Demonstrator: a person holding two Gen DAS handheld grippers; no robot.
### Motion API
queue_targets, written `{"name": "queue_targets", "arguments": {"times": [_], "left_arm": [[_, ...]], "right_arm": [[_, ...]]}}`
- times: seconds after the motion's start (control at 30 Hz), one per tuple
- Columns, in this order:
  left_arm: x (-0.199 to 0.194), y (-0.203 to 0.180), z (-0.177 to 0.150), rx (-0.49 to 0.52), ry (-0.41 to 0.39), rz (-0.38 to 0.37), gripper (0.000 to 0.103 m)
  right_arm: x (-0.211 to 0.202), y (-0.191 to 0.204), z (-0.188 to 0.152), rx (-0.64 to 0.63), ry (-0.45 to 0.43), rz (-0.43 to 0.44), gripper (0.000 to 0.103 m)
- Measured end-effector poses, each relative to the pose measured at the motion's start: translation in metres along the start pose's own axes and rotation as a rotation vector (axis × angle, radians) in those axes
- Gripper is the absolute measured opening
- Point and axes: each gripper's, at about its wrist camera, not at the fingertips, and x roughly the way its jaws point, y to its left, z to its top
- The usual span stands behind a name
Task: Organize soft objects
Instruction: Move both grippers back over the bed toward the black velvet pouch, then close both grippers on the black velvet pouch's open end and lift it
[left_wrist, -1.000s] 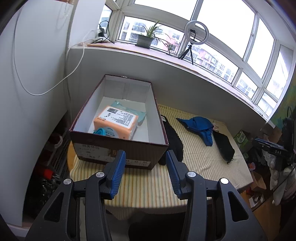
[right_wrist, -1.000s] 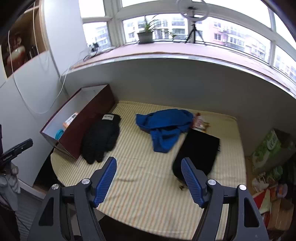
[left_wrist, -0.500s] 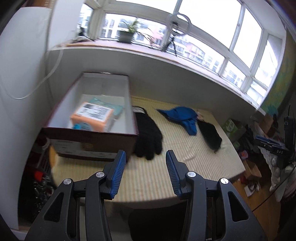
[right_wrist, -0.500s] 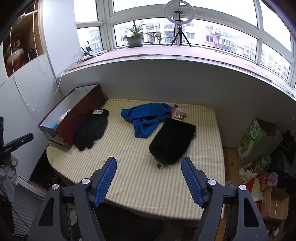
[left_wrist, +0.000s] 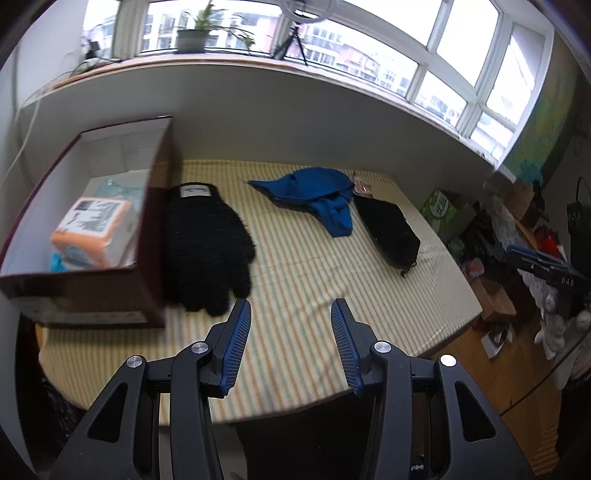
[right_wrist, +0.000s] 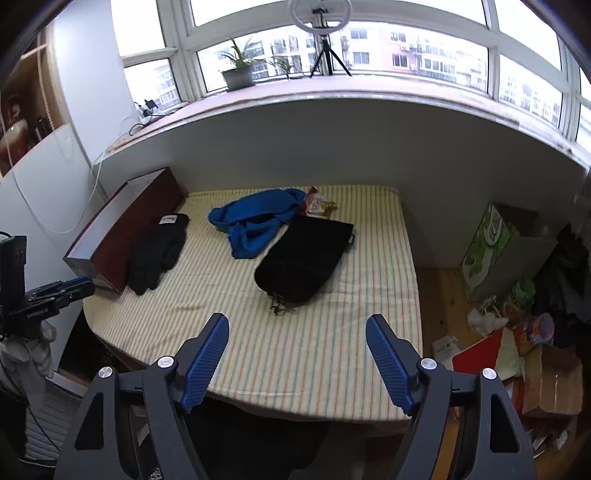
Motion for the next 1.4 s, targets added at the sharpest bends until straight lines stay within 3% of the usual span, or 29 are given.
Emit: {"name": "queue_targets", "arguments": {"times": [0.37, 0.77, 1.27, 1.4], "left_arm": [[0.063, -0.019, 0.035, 0.003, 0.074, -0.056, 0.044], [0.109, -0.022, 0.064, -0.021, 0.103, -0.117, 0.044], [0.18, -0.096, 0.085, 0.029, 0.194, -0.283, 0.044], [0.198, -0.101, 0.088, 0.017, 0.229, -0.294, 0.044]], "right_arm": [[0.06, -0.037, 0.025, 0.086, 0.094, 0.047, 0.073], [0.11, -0.042, 0.052, 0.136, 0.154, 0.094, 0.073], [0.158, -0.073, 0.058, 0.333, 0.208, 0.178, 0.073], [0.165, -0.077, 0.058, 0.352, 0.22, 0.203, 0.065]]}}
